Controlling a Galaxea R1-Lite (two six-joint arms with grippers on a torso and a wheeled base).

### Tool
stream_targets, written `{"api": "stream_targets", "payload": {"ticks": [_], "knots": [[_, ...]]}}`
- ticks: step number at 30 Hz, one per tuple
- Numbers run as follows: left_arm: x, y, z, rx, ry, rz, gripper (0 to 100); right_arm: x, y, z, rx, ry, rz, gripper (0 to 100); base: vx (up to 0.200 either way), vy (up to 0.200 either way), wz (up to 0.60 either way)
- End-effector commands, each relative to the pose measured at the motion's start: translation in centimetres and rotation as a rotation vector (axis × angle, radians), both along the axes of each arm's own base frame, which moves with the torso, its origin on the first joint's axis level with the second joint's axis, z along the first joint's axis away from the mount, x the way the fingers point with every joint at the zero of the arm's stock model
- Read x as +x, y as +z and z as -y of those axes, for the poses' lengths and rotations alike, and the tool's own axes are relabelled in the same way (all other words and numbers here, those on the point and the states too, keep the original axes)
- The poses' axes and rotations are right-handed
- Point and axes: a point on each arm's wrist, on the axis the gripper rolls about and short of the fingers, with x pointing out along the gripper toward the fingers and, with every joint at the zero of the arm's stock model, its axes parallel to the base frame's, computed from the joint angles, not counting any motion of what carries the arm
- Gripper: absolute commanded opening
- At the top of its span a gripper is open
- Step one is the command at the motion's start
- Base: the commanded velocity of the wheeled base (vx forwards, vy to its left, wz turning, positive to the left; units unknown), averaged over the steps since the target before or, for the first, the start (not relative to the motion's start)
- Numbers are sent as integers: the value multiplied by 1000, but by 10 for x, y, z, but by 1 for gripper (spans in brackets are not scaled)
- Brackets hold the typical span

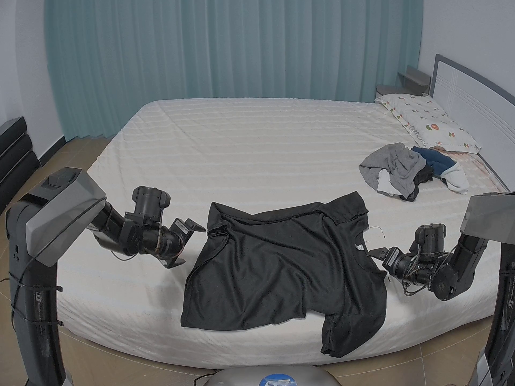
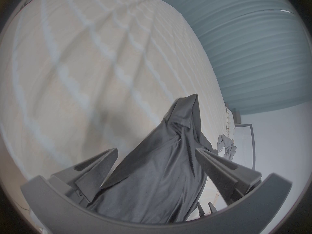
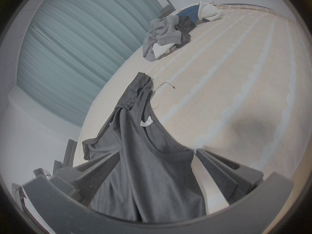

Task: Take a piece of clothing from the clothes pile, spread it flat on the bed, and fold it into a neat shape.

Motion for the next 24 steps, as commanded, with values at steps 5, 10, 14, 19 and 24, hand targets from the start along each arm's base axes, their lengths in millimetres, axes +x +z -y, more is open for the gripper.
{"api": "stream_targets", "payload": {"ticks": [5,10,14,19,24], "knots": [[-93,8,-5,-91,32,92,100,-40,-4,-1,61,72,-41,100,0,0,0],[-111,-2,2,-89,-3,84,100,-43,-5,-1,66,83,-50,100,-80,0,0],[-110,0,3,-98,-4,109,100,-45,-4,-1,65,84,-53,100,-50,0,0],[-109,-1,3,-93,4,110,100,-45,-4,-2,66,86,-38,100,0,0,0],[-106,2,4,-127,29,110,100,-47,-5,-7,66,103,-12,100,0,0,0]]}}
